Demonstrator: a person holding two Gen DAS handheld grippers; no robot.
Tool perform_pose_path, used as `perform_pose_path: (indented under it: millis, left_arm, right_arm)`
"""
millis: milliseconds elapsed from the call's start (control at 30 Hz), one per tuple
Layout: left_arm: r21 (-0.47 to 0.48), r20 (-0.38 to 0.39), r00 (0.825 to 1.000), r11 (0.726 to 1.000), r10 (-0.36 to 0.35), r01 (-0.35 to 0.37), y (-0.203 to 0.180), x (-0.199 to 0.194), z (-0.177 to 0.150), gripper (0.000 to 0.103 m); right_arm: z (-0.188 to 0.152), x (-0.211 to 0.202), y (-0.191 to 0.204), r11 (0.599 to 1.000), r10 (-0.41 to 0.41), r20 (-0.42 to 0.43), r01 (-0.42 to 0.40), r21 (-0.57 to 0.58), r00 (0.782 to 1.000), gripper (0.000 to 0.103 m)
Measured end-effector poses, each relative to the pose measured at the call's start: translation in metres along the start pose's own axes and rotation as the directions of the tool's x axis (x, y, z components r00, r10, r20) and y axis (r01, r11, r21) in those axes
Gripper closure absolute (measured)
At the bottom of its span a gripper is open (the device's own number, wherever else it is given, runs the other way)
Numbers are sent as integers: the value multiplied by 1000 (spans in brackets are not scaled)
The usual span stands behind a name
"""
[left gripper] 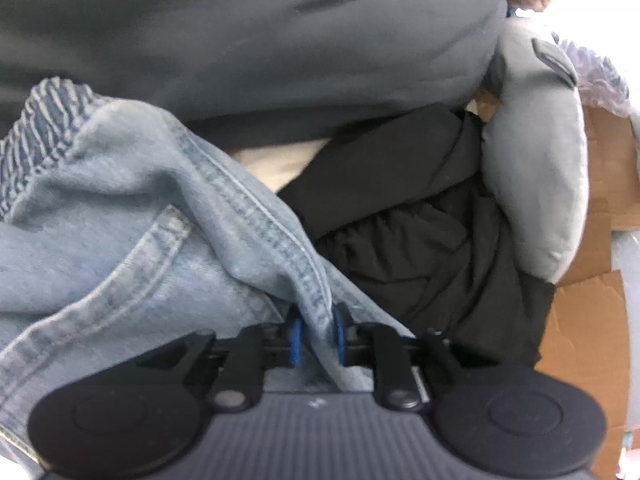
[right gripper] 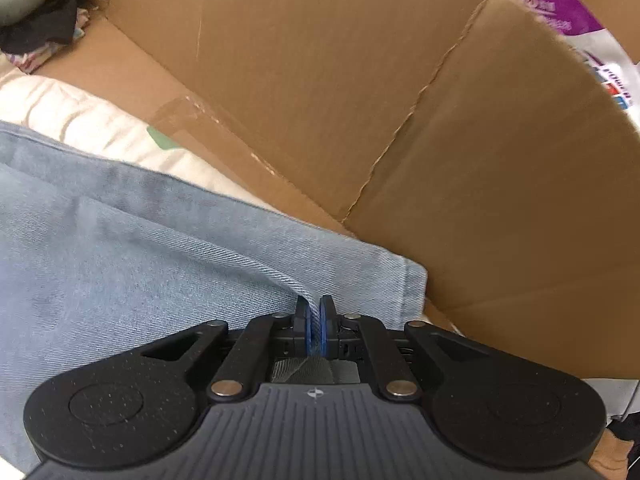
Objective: Fold clothes
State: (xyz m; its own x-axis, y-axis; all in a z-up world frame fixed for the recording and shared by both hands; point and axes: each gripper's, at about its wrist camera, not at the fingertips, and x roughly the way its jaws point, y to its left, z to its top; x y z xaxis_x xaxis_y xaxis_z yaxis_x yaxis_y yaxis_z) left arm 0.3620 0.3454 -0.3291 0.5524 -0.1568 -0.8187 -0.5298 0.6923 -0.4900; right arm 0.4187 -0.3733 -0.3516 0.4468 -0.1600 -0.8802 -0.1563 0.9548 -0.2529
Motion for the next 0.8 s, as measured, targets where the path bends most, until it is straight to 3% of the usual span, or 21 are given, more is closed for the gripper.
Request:
perform_pose_path:
  millis: [167, 367, 800]
  left_arm:
    - [114, -70, 997, 993, -23, 31, -19, 1, -6, 86]
    - [127, -45, 999, 992, -18, 24, -21, -3, -8, 96]
    - [132, 8, 998, 990, -58, 57, -38, -23, 1, 96]
  right_arm:
    - [-5, -6, 0, 999, 31, 43, -30, -21, 999, 100]
    - [-9, -22, 0, 999, -2, 103, 7, -48, 995, 101]
    - [7, -36, -8, 999, -30, 125, 35, -37, 992, 102]
